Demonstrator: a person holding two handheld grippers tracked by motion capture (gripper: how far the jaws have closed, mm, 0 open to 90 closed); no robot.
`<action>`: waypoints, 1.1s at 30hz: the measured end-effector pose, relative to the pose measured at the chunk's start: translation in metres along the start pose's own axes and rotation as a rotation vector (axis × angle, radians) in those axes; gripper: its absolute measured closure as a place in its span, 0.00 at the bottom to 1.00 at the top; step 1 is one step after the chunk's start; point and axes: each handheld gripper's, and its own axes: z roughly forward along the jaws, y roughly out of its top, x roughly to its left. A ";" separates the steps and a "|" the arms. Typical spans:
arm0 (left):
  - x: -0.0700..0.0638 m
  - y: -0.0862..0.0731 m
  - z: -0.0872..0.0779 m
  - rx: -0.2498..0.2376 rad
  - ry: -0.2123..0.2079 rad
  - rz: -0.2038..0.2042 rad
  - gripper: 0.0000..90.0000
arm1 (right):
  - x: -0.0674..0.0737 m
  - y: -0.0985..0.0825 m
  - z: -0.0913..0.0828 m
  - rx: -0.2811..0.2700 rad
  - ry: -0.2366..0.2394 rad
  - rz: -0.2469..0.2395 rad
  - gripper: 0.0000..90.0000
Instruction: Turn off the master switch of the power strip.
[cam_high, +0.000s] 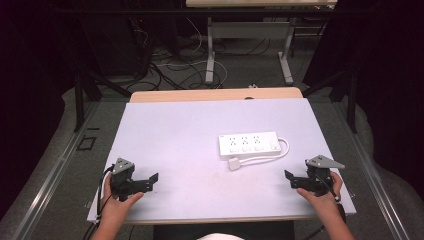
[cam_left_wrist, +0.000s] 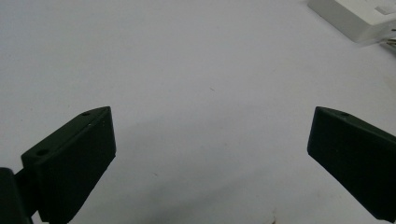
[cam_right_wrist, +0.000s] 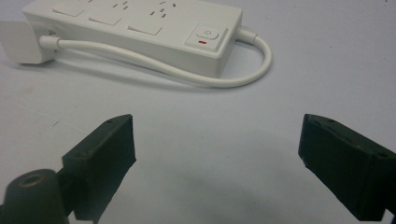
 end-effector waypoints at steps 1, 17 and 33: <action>0.000 0.000 0.000 -0.002 -0.001 -0.002 0.02 | 0.000 0.000 0.000 -0.002 -0.001 0.000 0.16; -0.001 0.000 -0.001 -0.004 0.002 0.004 0.03 | 0.002 0.010 0.000 0.040 0.025 -0.028 0.21; 0.000 0.000 -0.003 -0.019 0.011 -0.009 0.03 | 0.002 0.028 -0.002 0.086 0.075 -0.036 0.30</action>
